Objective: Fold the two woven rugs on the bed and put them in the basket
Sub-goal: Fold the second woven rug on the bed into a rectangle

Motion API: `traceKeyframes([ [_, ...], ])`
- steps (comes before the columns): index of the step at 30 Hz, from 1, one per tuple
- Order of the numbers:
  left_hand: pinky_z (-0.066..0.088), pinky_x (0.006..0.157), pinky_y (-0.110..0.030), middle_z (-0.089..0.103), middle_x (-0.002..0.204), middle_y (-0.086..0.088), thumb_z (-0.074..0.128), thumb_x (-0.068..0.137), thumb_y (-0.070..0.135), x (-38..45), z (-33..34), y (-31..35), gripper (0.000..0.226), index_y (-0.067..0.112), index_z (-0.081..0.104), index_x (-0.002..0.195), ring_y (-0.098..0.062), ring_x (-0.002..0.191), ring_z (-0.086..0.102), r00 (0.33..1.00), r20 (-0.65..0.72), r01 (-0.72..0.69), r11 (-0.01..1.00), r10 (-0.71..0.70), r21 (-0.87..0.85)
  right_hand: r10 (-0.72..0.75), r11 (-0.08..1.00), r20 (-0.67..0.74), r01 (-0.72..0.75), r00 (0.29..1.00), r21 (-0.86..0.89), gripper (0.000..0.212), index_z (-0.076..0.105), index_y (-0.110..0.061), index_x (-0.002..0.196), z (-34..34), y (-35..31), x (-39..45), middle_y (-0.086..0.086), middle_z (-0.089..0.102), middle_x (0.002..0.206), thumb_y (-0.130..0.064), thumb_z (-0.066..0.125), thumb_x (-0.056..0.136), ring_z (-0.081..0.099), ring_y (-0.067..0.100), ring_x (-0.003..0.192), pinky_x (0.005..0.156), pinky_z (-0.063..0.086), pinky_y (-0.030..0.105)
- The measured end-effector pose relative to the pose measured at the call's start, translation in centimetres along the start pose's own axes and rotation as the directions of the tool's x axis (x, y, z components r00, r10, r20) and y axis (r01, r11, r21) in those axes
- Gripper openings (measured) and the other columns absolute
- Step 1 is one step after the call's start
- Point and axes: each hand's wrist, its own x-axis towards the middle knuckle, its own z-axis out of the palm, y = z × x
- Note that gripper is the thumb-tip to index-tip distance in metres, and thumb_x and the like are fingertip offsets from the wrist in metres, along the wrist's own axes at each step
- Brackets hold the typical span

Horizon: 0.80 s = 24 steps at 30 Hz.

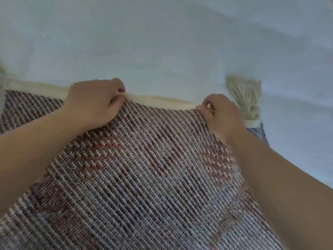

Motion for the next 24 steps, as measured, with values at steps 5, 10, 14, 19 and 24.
traceKeyframes([
  [5,0.042,0.06,-0.036,0.058,0.079,-0.005,0.035,0.101,0.036,1.1,1.3,0.8,0.03,0.017,0.057,0.097,-0.03,0.075,0.054,0.999,0.041,-0.002,0.975,-0.007,0.222,-0.112,0.99,0.045,0.116,0.993,-0.08,0.028,0.059,-0.026,0.094,-0.3,2.1,2.5,-0.005,0.05,0.092,-0.051,0.049,0.099,0.052,0.018,0.081,0.067,0.038,0.032],
  [10,0.044,0.075,-0.048,0.063,0.102,-0.021,0.045,0.098,0.022,1.5,2.8,1.2,0.024,0.003,0.059,0.099,-0.04,0.09,0.057,0.999,0.021,-0.044,0.974,0.04,0.222,-0.132,0.99,-0.045,0.13,0.99,-0.048,0.044,0.062,-0.02,0.124,0.2,6.4,-0.1,0.002,0.065,0.114,-0.053,0.045,0.099,0.058,0.025,0.106,0.088,0.045,0.04],
  [14,0.043,0.064,-0.043,0.06,0.081,-0.019,0.041,0.101,0.021,2.6,2.6,1.3,0.022,0.004,0.055,0.098,-0.033,0.068,0.05,0.99,-0.054,0.135,0.981,-0.129,0.141,-0.068,0.996,-0.081,0.063,0.994,-0.056,0.043,0.07,-0.02,0.109,-0.6,10.8,-2.2,0.0,0.068,0.103,-0.053,0.046,0.095,0.06,0.027,0.102,0.093,0.04,0.043],
  [19,0.044,0.067,-0.037,0.063,0.097,-0.008,0.03,0.101,0.033,3.2,2.8,5.8,0.032,0.015,0.054,0.11,-0.027,0.077,0.054,0.992,0.124,0.025,0.997,-0.034,0.072,-0.111,0.993,-0.042,0.109,0.993,-0.038,0.027,0.067,-0.02,0.087,-0.7,10.4,-0.7,-0.007,0.056,0.071,-0.041,0.054,0.098,0.054,0.02,0.07,0.068,0.032,0.032],
  [24,0.048,0.079,-0.035,0.062,0.115,0.002,0.024,0.101,0.05,4.7,4.6,15.4,0.05,0.022,0.05,0.134,-0.02,0.093,0.06,0.966,0.119,-0.207,0.963,0.229,-0.171,-0.169,0.985,-0.118,0.171,0.978,0.005,0.022,0.07,-0.02,0.093,-0.6,11.3,-1.3,-0.003,0.064,0.08,-0.038,0.059,0.096,0.058,0.023,0.075,0.07,0.042,0.036],
])
